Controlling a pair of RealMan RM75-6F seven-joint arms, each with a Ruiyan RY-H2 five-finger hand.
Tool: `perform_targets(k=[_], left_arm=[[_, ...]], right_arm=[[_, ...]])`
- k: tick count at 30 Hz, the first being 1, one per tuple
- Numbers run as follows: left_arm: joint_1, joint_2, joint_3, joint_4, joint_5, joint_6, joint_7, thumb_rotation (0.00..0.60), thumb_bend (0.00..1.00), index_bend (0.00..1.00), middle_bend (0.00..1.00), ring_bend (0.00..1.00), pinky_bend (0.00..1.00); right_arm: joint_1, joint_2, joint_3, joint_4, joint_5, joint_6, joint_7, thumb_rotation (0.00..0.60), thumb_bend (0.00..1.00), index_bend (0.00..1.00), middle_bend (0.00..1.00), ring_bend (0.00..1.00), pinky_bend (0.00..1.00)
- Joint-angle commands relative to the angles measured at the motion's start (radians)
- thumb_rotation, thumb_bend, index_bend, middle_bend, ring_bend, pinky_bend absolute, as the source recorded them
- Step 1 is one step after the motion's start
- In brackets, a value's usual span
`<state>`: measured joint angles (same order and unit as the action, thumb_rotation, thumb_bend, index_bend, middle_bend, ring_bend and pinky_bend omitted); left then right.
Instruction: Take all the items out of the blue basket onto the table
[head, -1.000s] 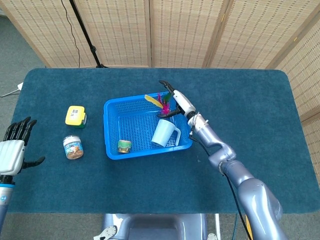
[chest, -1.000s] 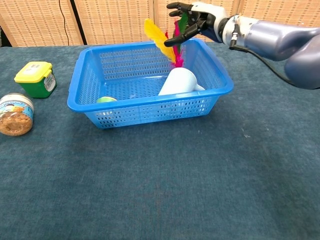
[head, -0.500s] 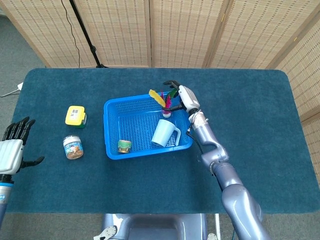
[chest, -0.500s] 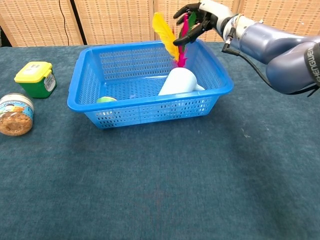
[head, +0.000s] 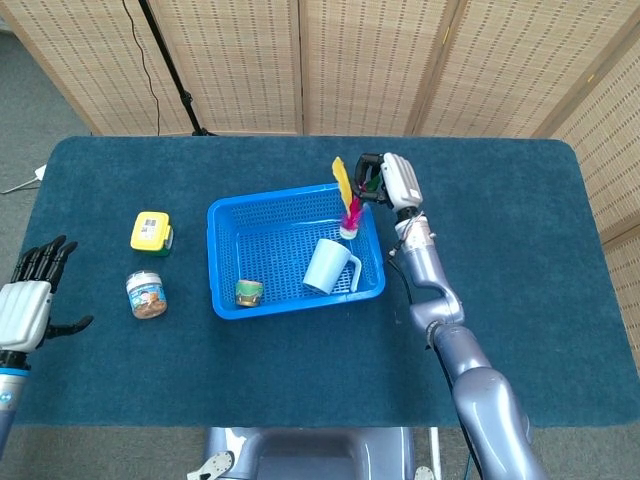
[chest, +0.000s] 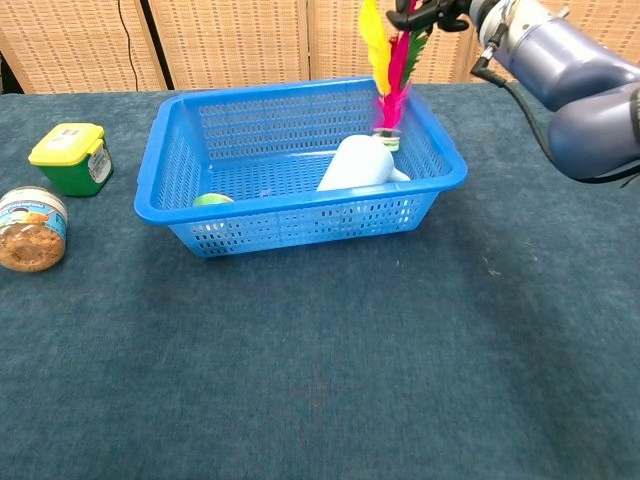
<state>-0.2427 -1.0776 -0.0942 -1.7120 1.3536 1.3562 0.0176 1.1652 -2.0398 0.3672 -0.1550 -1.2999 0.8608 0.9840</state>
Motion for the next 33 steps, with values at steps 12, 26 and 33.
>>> perform_targets(k=[12, 26, 33], left_arm=[[0.014, 0.01, 0.013, -0.016, 0.057, 0.023, -0.02, 0.6, 0.0, 0.0, 0.0, 0.0, 0.0], [0.018, 0.018, 0.028, -0.031, 0.102, 0.025, -0.025, 0.6, 0.0, 0.0, 0.0, 0.0, 0.0], [0.021, 0.021, 0.031, -0.037, 0.11, 0.026, -0.028, 0.6, 0.0, 0.0, 0.0, 0.0, 0.0]], right_arm=[[-0.047, 0.133, -0.003, -0.091, -0.003, 0.198, -0.059, 0.6, 0.48, 0.66, 0.67, 0.79, 1.0], [-0.212, 0.316, -0.038, -0.252, 0.001, 0.238, -0.159, 0.6, 0.45, 0.6, 0.62, 0.72, 0.98], [-0.265, 0.359, -0.154, -0.284, -0.073, 0.071, -0.107, 0.6, 0.0, 0.0, 0.0, 0.0, 0.0]])
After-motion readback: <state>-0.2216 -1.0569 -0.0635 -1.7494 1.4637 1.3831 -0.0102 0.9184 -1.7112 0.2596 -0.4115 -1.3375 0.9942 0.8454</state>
